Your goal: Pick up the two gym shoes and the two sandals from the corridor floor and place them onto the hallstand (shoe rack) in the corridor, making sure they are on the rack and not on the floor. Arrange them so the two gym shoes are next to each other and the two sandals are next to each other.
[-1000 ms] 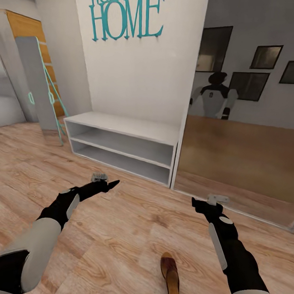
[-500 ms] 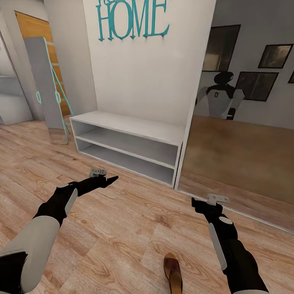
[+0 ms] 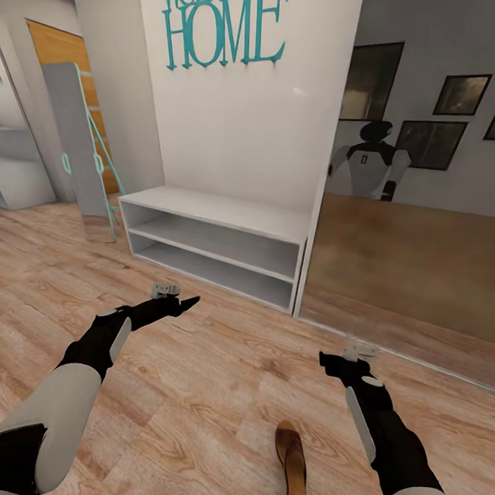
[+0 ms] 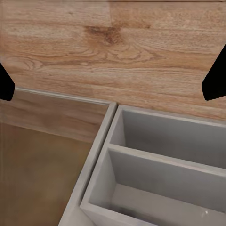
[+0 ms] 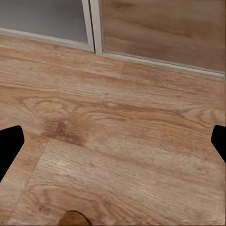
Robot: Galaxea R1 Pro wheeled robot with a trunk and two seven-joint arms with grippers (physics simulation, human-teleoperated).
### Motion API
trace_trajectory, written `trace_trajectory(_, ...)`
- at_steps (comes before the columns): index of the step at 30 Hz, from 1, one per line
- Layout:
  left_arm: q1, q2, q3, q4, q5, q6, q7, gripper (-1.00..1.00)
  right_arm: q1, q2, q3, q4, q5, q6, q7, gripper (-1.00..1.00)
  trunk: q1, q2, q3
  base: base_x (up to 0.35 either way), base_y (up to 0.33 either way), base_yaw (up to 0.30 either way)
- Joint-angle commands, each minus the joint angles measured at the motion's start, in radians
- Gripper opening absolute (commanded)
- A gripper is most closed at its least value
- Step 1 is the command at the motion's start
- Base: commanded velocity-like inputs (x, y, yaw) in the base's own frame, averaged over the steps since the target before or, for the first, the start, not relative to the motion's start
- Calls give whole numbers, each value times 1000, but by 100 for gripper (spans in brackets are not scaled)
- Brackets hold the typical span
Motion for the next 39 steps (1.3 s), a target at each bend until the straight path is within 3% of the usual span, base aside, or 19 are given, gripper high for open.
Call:
trace_trajectory(1,-1,-1,6,-1,-5,8,-7,100,0,0,2,14,-9,4,-7,100,-1,0,-1,-229,0,0)
trace_trajectory(4,-1,-1,6,-1,-5,8,-7,100,0,0,4,71,-13,-17,-6,100,-1,0,-1,-198,0,0)
trace_trajectory(12,-1,-2,6,-1,-5,8,-7,100,0,0,6,111,-12,-91,-7,100,-1,0,-1,-49,0,0)
trace_trajectory(39,-1,-2,6,0,-4,8,-7,100,0,0,6,138,-14,-103,-3,100,-1,0,-1,-3,0,0)
